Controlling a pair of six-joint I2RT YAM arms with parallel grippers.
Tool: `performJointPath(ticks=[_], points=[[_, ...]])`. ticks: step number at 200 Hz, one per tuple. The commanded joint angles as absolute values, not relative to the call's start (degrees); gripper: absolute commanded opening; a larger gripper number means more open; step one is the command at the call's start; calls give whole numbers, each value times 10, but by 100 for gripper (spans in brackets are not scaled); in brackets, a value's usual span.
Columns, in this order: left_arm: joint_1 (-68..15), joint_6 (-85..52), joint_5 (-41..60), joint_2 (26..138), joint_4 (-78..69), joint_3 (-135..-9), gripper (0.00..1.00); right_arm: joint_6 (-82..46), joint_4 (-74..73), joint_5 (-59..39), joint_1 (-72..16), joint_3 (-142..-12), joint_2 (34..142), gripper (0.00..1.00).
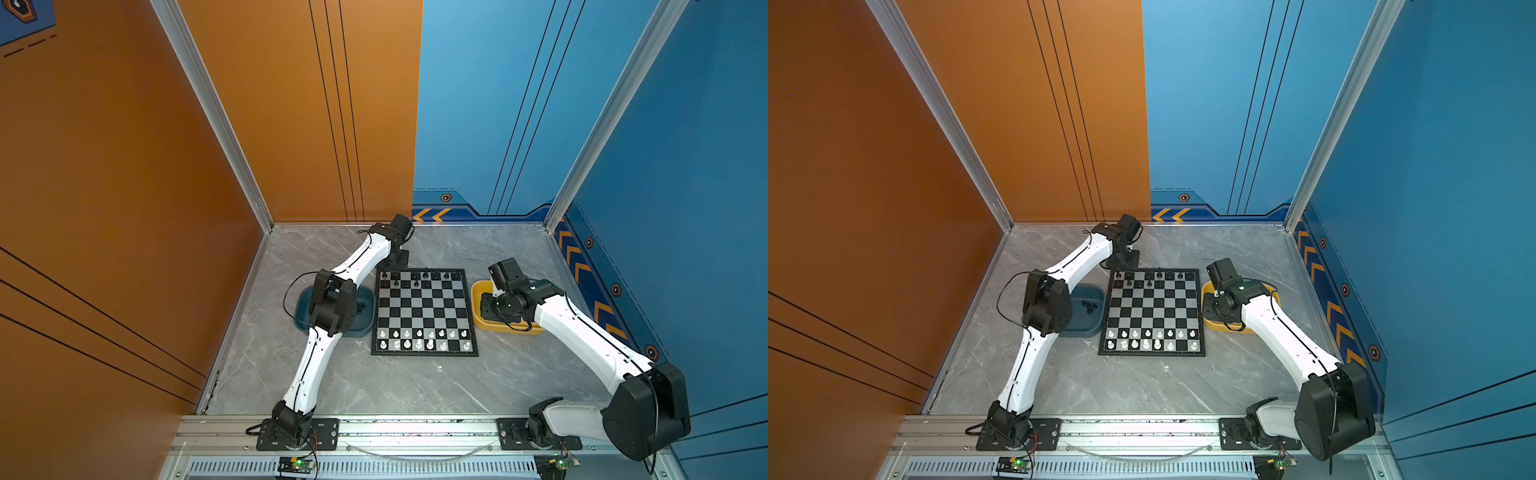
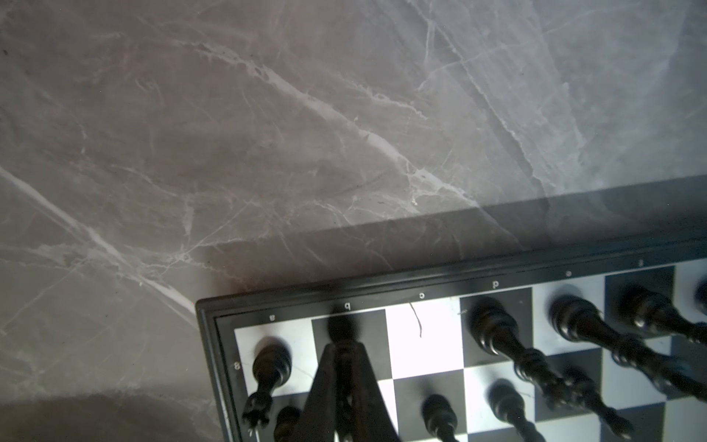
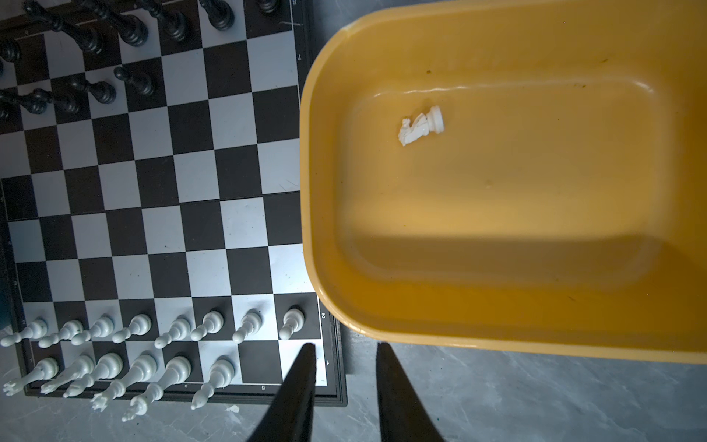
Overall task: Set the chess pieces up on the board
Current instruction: 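Lower the black pawn onto a far-row square and open the left gripper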
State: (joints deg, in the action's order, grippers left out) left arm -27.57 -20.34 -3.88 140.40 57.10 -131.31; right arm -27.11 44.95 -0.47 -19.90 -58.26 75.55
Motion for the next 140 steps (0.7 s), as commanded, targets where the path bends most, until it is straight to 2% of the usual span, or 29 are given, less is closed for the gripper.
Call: performJointPath(ticks=[1, 92, 140], points=[[-281, -193, -46, 1418, 590, -1329, 0, -282, 460, -12, -198, -576, 756, 30], [-284, -192, -46, 1433, 599, -1331, 0, -282, 456, -17, -197, -575, 761, 30], [-284, -191, -47, 1430, 602, -1331, 17, -282, 454, -19, -198, -576, 762, 30]])
